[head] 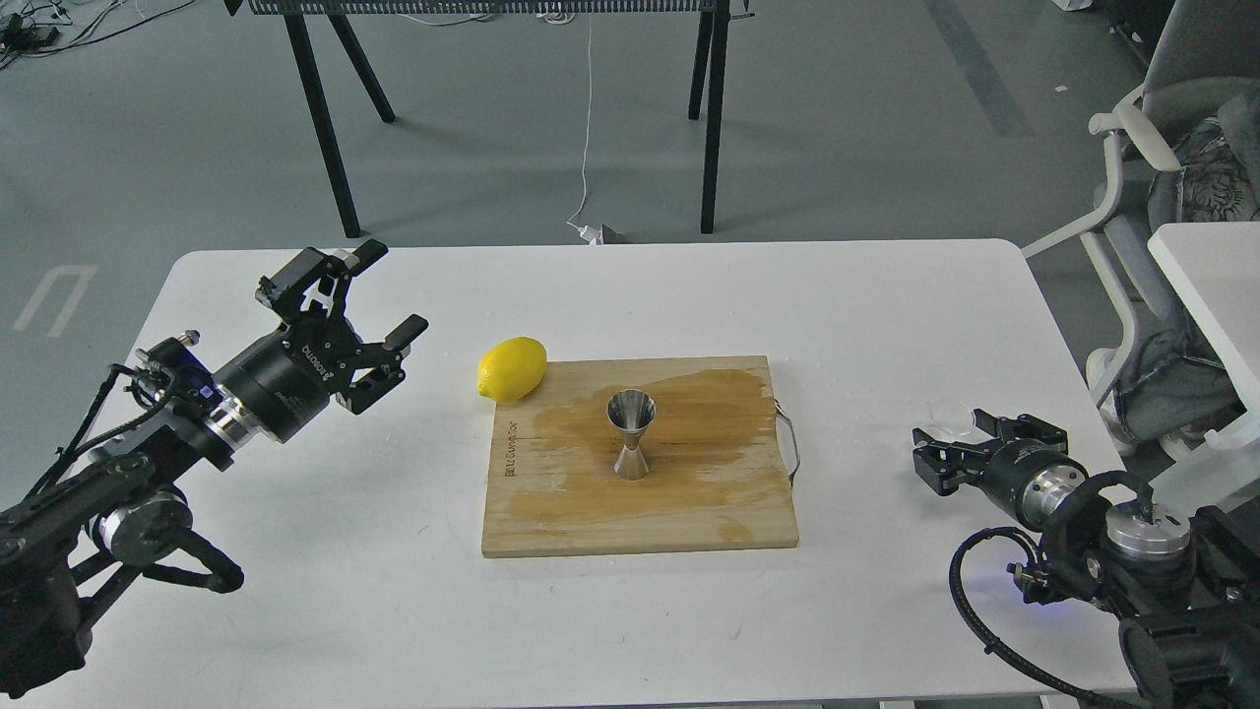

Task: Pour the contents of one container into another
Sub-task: 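Grasp the small clear glass cup with the right gripper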

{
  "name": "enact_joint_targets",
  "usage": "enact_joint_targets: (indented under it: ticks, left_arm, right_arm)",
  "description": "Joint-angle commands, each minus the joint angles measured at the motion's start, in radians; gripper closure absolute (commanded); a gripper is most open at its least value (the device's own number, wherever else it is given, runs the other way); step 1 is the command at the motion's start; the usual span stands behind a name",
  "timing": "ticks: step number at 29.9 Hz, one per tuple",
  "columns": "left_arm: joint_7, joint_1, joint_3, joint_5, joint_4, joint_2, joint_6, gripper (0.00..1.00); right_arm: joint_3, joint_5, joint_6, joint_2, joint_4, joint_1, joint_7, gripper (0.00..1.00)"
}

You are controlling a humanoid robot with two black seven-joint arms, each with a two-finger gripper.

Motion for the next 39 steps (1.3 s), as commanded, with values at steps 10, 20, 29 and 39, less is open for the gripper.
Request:
enact_joint_targets:
  ticks: [10, 20, 29, 39]
  left_arm:
    - [0.000, 0.005, 0.000, 0.000, 0.000, -0.003, 0.000, 0.03]
    - [0.000, 0.006, 0.000, 0.000, 0.014, -0.008, 0.000, 0.03]
    - [0.000, 0.006, -0.001, 0.000, 0.017, -0.012, 0.000, 0.03]
    - [0.000, 0.006, -0.001, 0.000, 0.017, -0.012, 0.000, 0.03]
  right_arm:
    - [-0.006, -0.001, 0.003, 0.009, 0.000, -0.001, 0.000, 0.38]
    - [-0.021, -0.006, 0.012, 0.009, 0.001, 0.000, -0.002, 0.46]
    - [-0.021, -0.012, 0.015, 0.009, 0.001, -0.001, -0.002, 0.52]
    - [-0.021, -0.021, 0.017, 0.008, 0.017, 0.000, -0.003, 0.53]
